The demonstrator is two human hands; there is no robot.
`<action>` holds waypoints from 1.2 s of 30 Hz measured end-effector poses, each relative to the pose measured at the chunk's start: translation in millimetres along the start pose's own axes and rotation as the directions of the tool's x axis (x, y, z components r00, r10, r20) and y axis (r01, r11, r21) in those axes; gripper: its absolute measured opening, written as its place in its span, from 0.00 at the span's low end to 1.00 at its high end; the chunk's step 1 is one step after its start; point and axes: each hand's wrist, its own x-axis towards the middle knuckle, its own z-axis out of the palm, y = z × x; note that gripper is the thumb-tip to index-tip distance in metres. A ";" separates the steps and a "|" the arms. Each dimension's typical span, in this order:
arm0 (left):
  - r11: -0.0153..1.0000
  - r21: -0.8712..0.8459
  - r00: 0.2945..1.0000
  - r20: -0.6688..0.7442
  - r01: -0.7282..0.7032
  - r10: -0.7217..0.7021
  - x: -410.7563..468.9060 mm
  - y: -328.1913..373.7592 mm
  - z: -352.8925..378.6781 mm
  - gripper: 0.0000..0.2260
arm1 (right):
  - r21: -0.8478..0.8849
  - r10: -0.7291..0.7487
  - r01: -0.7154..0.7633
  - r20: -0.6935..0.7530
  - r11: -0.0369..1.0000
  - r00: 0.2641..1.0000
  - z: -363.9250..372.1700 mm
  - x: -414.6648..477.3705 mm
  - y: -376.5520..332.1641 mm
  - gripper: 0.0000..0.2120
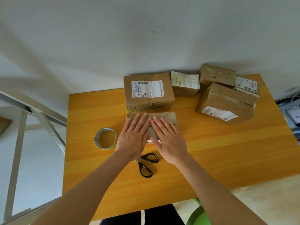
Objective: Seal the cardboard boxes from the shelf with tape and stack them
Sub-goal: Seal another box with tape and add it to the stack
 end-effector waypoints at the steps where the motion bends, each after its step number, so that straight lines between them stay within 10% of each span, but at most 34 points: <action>1: 1.000 -0.010 1.000 -0.003 -0.009 0.009 0.2 -0.9 -0.4 0.26 | -0.002 -0.010 0.010 0.010 1.000 1.000 -1.2 -0.6 2.1 0.32; 12: 0.965 -0.107 0.970 0.055 0.241 -0.237 4.1 11.2 0.5 0.29 | -0.025 0.045 -0.044 0.035 0.999 0.998 6.5 -1.3 -1.3 0.36; 27: 0.677 -0.644 0.875 -0.023 0.357 -0.484 13.8 20.5 2.2 0.36 | 0.261 0.554 -0.532 -0.014 0.806 0.832 -8.5 25.5 -17.1 0.37; 32: 0.289 -0.879 0.767 0.124 0.380 -0.629 19.3 16.7 -5.0 0.35 | 0.522 0.628 -0.621 0.194 0.584 0.754 -25.1 47.3 6.2 0.34; 36: -0.174 -0.922 0.726 0.380 0.345 -0.573 26.7 6.8 -9.7 0.35 | 0.763 0.551 -0.610 0.421 0.214 0.720 -33.4 58.5 28.0 0.28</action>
